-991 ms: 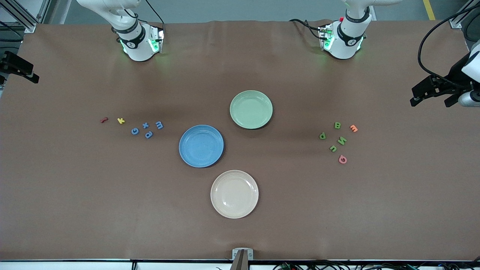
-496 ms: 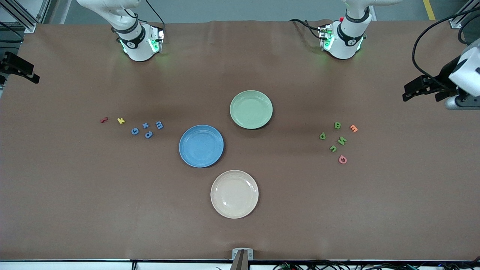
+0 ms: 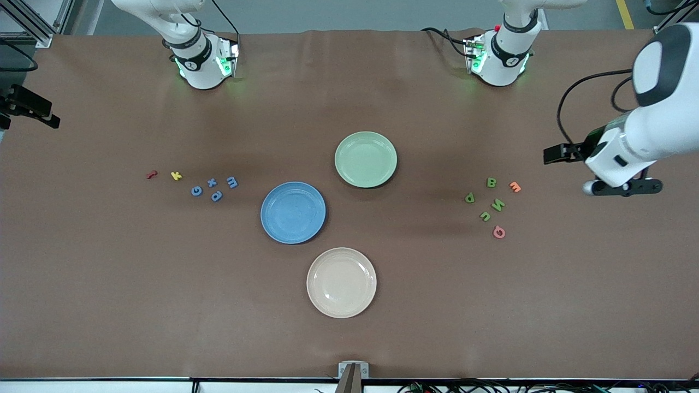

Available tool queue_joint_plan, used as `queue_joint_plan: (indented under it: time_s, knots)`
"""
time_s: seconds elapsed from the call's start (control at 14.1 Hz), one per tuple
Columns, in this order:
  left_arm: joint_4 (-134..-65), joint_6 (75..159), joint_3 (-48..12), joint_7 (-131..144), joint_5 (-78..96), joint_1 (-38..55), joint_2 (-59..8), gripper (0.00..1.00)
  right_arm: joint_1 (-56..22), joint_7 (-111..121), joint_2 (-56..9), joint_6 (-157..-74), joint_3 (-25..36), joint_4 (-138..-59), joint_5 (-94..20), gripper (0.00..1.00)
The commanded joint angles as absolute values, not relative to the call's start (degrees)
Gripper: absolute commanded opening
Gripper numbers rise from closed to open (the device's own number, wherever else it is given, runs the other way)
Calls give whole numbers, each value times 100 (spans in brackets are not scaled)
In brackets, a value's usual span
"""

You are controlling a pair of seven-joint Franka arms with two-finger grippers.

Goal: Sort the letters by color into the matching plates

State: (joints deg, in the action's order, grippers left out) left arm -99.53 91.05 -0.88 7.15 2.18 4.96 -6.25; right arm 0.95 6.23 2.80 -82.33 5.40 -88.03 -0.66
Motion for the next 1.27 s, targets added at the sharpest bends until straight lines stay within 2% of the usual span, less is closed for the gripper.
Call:
queue_joint_plan:
  time_s: [0.0,0.21,0.5,0.71,0.92,1.2]
  knots:
    - [-10580,9570,-210,791,290,475,-422,100,167,712,-6,-8437,510,-8807,-62,100]
    - [-11046,10044,-263,800,273,483,-422,100,202,712,-710,-8490,510,-8780,-27,100]
    - [-11758,10852,-316,852,272,483,-387,100,211,712,-1019,-8823,519,-8763,448,100]
    - [-12250,11493,-456,1019,255,484,-413,100,220,624,-1274,-9148,510,-8876,291,100]
    - [-12900,12442,-501,1160,237,501,-466,100,255,633,-1257,-10322,510,-9945,-421,100]
    - [-13534,13392,-580,1213,220,501,-623,100,62,624,-959,-12125,492,-11677,-501,100]
